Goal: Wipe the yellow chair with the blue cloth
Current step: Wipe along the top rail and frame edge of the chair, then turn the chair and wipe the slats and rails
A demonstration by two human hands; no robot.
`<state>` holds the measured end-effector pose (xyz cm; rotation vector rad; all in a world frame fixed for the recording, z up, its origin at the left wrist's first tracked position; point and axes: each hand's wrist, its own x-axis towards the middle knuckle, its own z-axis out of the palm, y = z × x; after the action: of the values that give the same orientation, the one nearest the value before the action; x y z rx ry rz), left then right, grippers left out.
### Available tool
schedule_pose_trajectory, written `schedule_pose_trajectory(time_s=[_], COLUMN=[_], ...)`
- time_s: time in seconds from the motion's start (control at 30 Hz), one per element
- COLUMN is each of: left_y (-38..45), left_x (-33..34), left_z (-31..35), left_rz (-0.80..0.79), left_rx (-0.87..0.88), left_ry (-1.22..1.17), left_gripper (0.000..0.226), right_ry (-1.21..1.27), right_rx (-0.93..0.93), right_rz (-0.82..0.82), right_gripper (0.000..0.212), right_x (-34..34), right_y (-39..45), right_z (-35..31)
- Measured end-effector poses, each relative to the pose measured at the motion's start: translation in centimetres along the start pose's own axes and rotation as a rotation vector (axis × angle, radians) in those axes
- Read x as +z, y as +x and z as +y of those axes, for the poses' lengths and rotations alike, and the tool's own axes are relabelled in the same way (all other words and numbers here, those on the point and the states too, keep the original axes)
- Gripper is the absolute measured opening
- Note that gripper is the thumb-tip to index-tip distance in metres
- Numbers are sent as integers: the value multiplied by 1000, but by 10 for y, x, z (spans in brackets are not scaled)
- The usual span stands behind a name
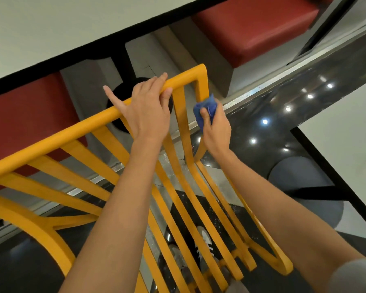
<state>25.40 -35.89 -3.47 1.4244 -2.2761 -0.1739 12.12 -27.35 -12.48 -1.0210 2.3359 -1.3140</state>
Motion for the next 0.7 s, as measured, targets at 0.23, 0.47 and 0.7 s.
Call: schedule_pose_trajectory(time_s=[0.23,0.47,0.7], left_y=[-3,-23,-101], left_x=[2,9,81], left_z=[-1,13,44], left_rz=[-2,69,-267], left_rx=[44,117,934], left_ry=[87,238,577], left_gripper=[44,53,65], right_ry=[-21,-346,-451], right_rx=[-90,221,95], right_rz=[25,-130,-50], right_gripper=[39,51,50], right_x=[2,-41,-34], right_y=[8,-121,-97], right_z=[-8,99,85])
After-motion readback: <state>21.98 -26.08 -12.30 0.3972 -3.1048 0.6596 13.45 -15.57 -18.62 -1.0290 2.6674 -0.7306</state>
